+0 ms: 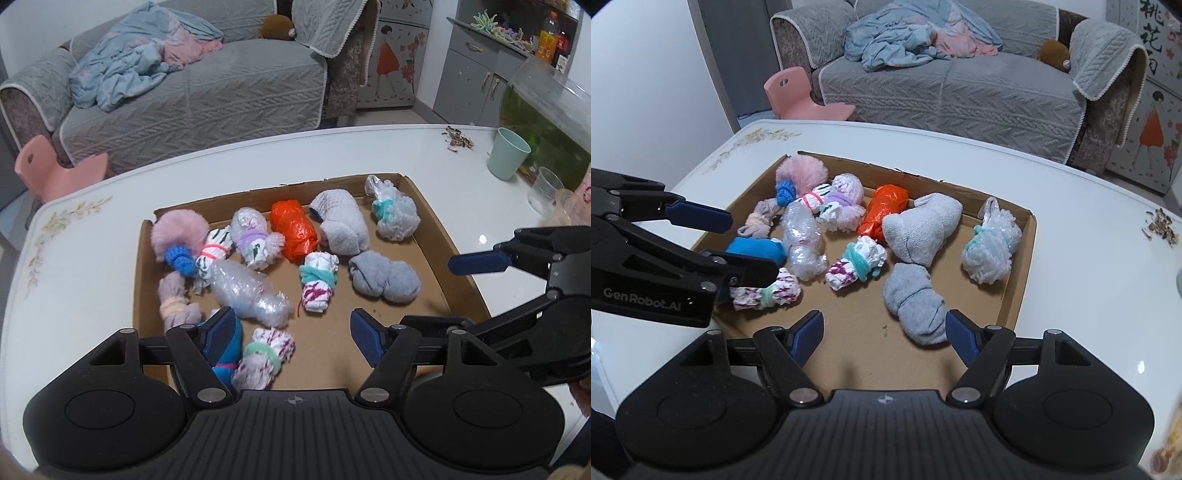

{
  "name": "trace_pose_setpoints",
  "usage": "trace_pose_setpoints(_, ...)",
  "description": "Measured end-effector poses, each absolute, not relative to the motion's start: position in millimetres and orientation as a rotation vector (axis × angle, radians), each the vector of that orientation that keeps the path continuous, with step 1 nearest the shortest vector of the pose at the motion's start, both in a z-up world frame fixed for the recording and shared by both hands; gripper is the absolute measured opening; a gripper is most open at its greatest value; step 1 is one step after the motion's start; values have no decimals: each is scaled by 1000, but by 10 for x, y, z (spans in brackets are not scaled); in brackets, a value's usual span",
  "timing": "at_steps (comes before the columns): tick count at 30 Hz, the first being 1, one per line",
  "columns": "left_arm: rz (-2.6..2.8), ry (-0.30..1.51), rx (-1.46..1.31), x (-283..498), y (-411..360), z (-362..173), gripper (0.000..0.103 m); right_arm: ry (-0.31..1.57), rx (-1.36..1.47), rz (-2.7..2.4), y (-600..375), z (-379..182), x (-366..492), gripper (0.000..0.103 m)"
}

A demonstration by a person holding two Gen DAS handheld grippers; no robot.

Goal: Organize objects
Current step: 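Grasp the blue-white rope-tied sock with left tool while right grasps orange plastic bundle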

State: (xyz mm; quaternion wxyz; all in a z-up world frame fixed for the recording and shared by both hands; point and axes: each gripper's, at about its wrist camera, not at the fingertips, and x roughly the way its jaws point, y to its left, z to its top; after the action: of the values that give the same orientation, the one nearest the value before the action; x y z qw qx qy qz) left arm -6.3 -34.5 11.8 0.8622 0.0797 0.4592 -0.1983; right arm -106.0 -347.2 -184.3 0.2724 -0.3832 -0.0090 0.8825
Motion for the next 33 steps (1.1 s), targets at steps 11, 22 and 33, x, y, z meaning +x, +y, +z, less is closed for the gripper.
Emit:
trace_pose_setpoints(11,-451,996,243,-686,-59,129,82,-1,-992,2363,-3876,-1799,-728,85)
trace_pose_setpoints(22,-486,1202,97,-1038,50,-392,84,-57,-1149,2361,-4227,-2124,-753,80)
trace_pose_setpoints(33,-494,1248,104,-1082,-77,-635,85,-30,-1255,2321,-4188,-2373,-838,76)
